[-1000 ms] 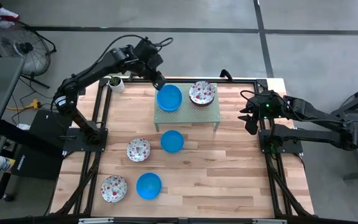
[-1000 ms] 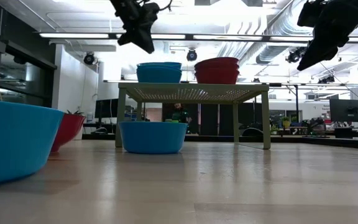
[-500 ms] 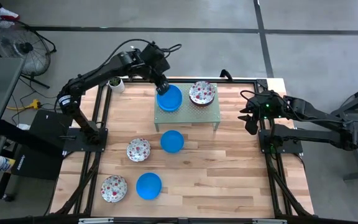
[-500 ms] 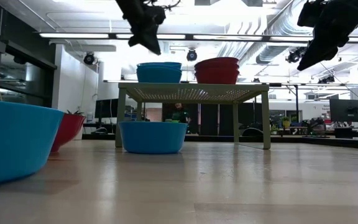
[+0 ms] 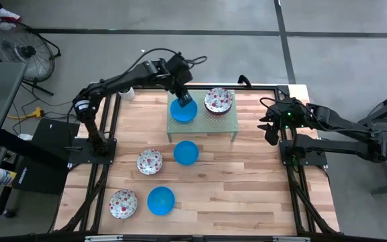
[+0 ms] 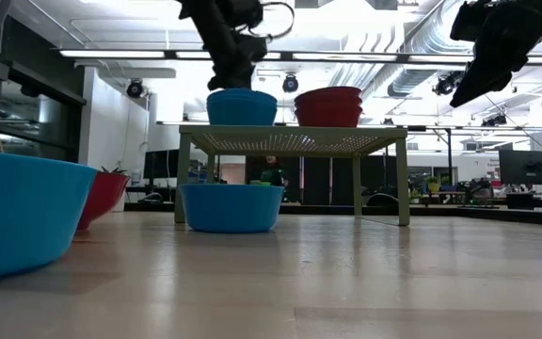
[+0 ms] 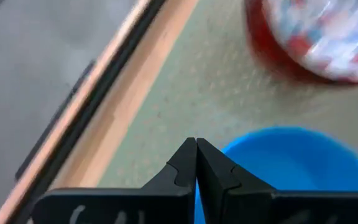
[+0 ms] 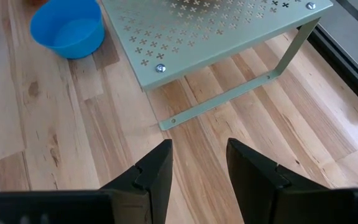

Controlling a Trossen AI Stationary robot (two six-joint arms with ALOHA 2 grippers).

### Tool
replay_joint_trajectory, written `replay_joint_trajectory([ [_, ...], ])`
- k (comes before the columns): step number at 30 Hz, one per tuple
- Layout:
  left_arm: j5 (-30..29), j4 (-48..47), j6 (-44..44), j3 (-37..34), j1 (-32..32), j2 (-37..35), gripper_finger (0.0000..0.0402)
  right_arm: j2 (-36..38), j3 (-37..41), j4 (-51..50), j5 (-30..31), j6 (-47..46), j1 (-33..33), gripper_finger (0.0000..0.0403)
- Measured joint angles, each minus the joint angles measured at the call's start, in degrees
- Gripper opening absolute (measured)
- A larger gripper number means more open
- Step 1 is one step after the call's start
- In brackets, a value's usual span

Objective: Pick & Place Mini bowls
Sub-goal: Stack the blue bowl on top of the blue bowls on the shelf, then stack the red bowl on top of the red bowls on the shelf

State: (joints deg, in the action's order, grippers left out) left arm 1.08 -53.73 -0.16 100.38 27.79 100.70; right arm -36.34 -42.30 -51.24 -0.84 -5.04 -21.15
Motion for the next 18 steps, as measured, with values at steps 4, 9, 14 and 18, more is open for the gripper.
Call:
replay_joint_trajectory([
  [4,-1.9,0.9,0.3,0.0,-0.1,0.1,0.0000,0.0,0.0,0.0,0.0,0.0,0.0,0.0139],
  [9,-4.2,-2.5,1.6,4.0,-0.1,-0.8,0.0000,0.0,0.0,0.0,0.0,0.0,0.0,0.0139],
  [14,-5.3,-12.7,3.2,11.8,-0.1,-0.9,0.0000,0.0,0.0,0.0,0.0,0.0,0.0,0.0139],
  [18,-5.6,-20.3,3.1,15.4,-0.6,-1.0,0.0000,0.0,0.0,0.0,0.0,0.0,0.0,0.0139],
])
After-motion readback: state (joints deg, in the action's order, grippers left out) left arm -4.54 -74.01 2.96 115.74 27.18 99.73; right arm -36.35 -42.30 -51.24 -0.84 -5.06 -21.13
